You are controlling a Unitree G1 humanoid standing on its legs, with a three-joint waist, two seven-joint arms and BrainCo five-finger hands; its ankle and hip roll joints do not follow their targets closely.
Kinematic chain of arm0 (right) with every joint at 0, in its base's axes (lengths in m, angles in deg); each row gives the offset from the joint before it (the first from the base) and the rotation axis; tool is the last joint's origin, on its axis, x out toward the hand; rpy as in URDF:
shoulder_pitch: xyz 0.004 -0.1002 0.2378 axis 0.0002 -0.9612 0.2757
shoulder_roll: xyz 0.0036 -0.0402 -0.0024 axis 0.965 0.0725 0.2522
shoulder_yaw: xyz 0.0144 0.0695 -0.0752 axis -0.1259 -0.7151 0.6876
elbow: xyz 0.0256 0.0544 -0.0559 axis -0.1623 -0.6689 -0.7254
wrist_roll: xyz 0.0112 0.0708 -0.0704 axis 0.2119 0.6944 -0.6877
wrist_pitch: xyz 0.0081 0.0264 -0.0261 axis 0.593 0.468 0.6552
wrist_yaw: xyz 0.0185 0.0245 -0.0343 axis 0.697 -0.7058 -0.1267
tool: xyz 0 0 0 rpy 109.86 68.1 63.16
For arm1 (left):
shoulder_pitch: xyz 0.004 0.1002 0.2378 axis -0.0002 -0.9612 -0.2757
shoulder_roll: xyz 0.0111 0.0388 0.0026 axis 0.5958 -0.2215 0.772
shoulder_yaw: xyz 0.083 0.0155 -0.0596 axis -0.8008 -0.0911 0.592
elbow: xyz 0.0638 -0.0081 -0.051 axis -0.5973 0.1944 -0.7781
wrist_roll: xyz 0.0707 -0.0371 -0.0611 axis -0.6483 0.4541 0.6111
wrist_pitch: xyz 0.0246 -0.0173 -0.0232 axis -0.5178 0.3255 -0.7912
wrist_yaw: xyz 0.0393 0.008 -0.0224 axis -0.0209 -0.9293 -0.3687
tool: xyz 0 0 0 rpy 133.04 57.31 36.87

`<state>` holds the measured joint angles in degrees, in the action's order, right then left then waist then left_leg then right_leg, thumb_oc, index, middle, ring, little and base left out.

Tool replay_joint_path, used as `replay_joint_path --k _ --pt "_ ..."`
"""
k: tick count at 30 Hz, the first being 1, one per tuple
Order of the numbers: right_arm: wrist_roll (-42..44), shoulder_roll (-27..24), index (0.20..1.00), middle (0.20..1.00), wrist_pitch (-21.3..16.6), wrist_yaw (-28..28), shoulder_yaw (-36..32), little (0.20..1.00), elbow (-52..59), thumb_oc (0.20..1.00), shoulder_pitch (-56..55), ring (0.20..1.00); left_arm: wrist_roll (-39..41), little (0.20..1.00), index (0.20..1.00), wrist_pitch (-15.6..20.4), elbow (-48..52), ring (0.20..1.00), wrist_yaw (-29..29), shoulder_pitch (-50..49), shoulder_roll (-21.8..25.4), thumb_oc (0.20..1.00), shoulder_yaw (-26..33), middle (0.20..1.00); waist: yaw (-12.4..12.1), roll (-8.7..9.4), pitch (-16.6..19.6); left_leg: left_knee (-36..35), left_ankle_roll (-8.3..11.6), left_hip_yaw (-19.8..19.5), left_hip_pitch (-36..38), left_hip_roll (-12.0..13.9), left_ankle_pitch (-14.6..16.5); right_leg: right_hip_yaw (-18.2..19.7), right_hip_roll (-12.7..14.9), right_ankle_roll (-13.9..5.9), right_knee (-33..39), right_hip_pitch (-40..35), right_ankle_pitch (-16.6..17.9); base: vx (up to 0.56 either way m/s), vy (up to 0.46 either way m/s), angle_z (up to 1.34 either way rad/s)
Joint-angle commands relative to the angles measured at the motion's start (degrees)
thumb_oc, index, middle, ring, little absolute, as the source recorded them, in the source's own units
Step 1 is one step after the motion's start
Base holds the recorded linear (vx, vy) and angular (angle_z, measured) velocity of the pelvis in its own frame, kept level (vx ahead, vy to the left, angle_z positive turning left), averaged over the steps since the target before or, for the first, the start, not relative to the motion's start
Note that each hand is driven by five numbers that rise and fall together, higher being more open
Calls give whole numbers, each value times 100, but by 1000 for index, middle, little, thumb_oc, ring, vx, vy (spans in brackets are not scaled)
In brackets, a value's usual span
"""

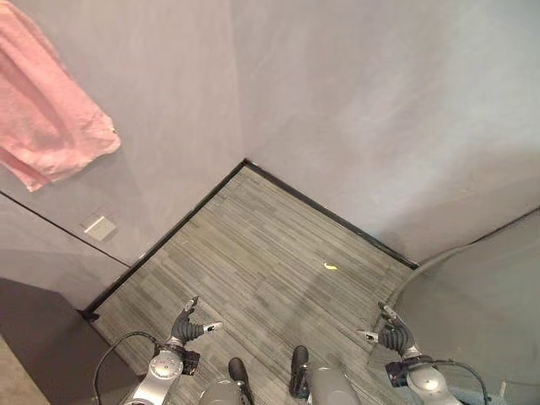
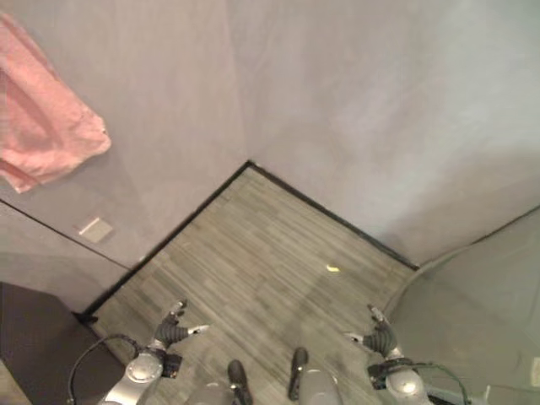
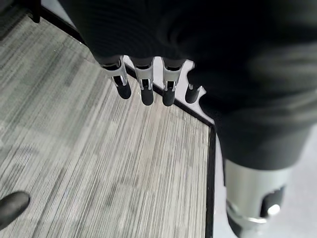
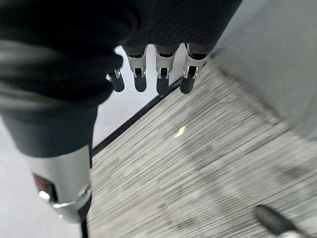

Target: Put brush and paste in cup on sink, flatten towel.

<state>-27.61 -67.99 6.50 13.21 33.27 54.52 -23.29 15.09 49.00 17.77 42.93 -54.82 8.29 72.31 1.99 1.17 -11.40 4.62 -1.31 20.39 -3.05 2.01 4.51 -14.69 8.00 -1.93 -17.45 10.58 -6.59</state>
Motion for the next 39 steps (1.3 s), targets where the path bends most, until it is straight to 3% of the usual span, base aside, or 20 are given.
replay_joint_path --k 1,5,7,11,15,21,26,32,35,36,38,39 --pt "-63 117 1000 1000 -132 -29 180 1000 -14 1000 105 1000 -22 1000 1000 167 341 1000 -25 -102 223 1000 66 1000 -133 170 271 410 -11 -307 -222 -252 144 544 705 -898 288 -922 1342 102 147 50" --pt "-50 138 1000 1000 -130 -8 248 1000 -43 1000 162 1000 -40 1000 1000 154 377 1000 -51 -144 269 1000 71 1000 -185 164 298 334 -70 -496 -176 -365 144 686 593 -912 23 -910 1463 99 106 35" --pt "50 118 1000 1000 -148 43 271 1000 22 1000 152 1000 -52 1000 1000 172 343 1000 -78 -132 301 1000 71 1000 -8 97 336 110 -91 -853 52 -446 100 1518 -60 -777 -160 -596 1160 197 146 58" --pt "169 93 1000 1000 -219 52 293 1000 16 1000 148 1000 -53 1000 1000 164 167 1000 -76 -95 284 1000 51 1000 123 51 250 -46 -88 -1274 312 -460 32 1667 -519 -636 -142 -16 870 158 56 68" --pt "219 87 1000 1000 -237 52 276 1000 -59 1000 85 1000 -59 1000 1000 170 44 1000 -105 -71 251 1000 2 1000 255 86 198 -177 -48 -1658 537 -561 18 1922 -804 -655 244 246 952 133 -10 56" --pt "258 81 1000 1000 -238 98 277 1000 -158 1000 35 1000 -38 1000 1000 188 -159 1000 -92 -41 196 1000 24 1000 367 157 174 -215 27 -2266 770 -686 14 2306 -925 -750 810 349 1345 170 -60 42" --pt "275 32 1000 1000 -232 143 320 1000 -231 1000 59 1000 -5 1000 1000 184 -276 1000 -90 9 137 1000 -37 1000 343 154 255 -125 155 -2613 796 -632 -7 2260 -970 -660 869 188 1171 136 -91 58" --pt "133 -130 1000 1000 -218 152 387 1000 -301 1000 86 1000 71 1000 1000 171 -514 1000 -37 174 45 1000 -69 1000 336 131 330 59 391 -2965 755 -451 -66 1873 -1003 -449 694 81 813 149 -128 53" --pt "125 -168 1000 1000 -225 145 357 1000 -302 1000 64 1000 113 1000 1000 168 -546 1000 -28 237 34 1000 -86 1000 380 119 334 163 465 -2934 721 -385 -117 1758 -983 -423 592 79 725 119 -87 46" --pt "134 -197 1000 1000 -227 155 351 1000 -329 1000 55 1000 104 1000 1000 171 -555 1000 -25 264 32 1000 -95 1000 427 128 329 538 601 -2705 630 -334 -251 1643 -949 -355 633 -54 623 171 -81 36" --pt "147 -222 1000 1000 -230 139 331 1000 -391 1000 49 1000 132 1000 1000 172 -579 1000 -14 342 37 1000 -120 1000 479 186 260 1018 684 -2153 334 -209 -427 1527 -863 -322 657 -211 588 137 -37 104" --pt "147 -229 1000 1000 -230 116 287 1000 -395 1000 -1 1000 154 1000 1000 166 -576 1000 -7 389 36 1000 -144 1000 550 200 226 778 604 -1531 173 43 -426 1402 -749 -356 640 -301 543 131 19 116"
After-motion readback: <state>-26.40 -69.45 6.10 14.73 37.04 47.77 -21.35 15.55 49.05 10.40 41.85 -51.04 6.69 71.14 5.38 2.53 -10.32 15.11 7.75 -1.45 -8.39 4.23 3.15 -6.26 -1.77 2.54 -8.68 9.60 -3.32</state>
